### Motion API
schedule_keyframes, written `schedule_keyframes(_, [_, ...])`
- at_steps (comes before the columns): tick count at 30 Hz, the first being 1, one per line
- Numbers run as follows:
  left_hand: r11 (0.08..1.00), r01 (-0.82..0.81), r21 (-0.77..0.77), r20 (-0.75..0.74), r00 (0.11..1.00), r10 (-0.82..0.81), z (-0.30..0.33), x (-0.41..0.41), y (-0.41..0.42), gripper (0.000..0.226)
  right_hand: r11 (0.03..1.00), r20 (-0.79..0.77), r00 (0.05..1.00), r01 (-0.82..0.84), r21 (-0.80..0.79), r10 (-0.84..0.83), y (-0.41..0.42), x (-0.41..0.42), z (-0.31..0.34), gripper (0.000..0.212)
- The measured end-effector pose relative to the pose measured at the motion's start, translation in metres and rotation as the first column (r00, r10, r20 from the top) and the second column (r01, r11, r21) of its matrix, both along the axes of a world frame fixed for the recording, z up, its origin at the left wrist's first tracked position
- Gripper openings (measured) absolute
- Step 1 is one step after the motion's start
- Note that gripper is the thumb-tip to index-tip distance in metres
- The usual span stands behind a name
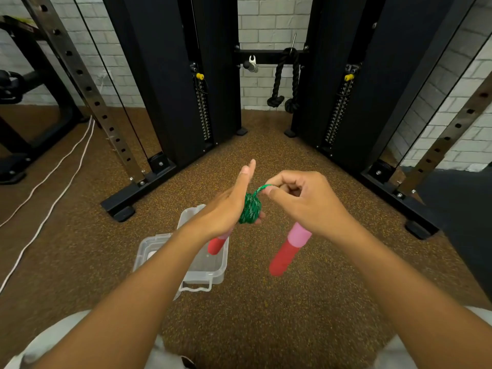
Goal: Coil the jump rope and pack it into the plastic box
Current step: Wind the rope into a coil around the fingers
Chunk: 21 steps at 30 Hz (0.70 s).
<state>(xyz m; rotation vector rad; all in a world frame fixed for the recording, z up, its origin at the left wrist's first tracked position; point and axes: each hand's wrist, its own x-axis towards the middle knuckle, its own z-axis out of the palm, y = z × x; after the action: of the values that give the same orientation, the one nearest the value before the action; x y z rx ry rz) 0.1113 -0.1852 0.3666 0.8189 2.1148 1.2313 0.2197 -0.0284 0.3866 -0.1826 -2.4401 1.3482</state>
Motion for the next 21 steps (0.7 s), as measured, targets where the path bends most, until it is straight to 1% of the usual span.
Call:
schedule_keyframes(2, [0.999,0.035,0.020,0.084,0.996,-0.036,0.004,0.002,0.001,0.068,0.999,-0.020,0.999,0.028,0.022,-0.028,0.004,0.000,-0.001,0.012])
schedule_keyframes(4, [0.996,0.070,0.057,0.182,0.980,-0.079,0.011,0.002,0.002,0.078,0.999,-0.022,0.999,0.048,0.016,-0.048,0.009,0.000,-0.002,0.012])
schedule_keyframes(6, [0.991,0.061,0.117,0.288,0.953,-0.092,0.018,0.003,0.001,0.083,0.998,-0.012,0.998,0.067,-0.001,-0.067,0.014,0.000,-0.004,0.011])
schedule_keyframes(10, [0.950,-0.038,0.310,0.458,0.882,-0.114,0.026,0.004,0.000,0.070,0.998,0.025,0.998,0.065,-0.024,-0.064,0.017,-0.003,-0.010,0.010])
schedule_keyframes(12, [0.925,-0.080,0.372,0.498,0.858,-0.126,0.028,0.002,-0.001,0.064,0.999,0.046,0.999,0.026,-0.046,-0.024,0.017,-0.004,-0.012,0.010])
schedule_keyframes(16, [0.891,-0.145,0.430,0.543,0.830,-0.127,0.031,0.001,-0.004,0.056,0.997,0.073,0.995,-0.059,-0.045,0.062,0.015,-0.006,-0.018,0.007])
schedule_keyframes(21, [0.888,-0.137,0.440,0.547,0.825,-0.143,0.033,0.002,-0.006,0.054,0.998,0.090,0.994,-0.064,0.027,0.061,0.015,-0.009,-0.026,0.008])
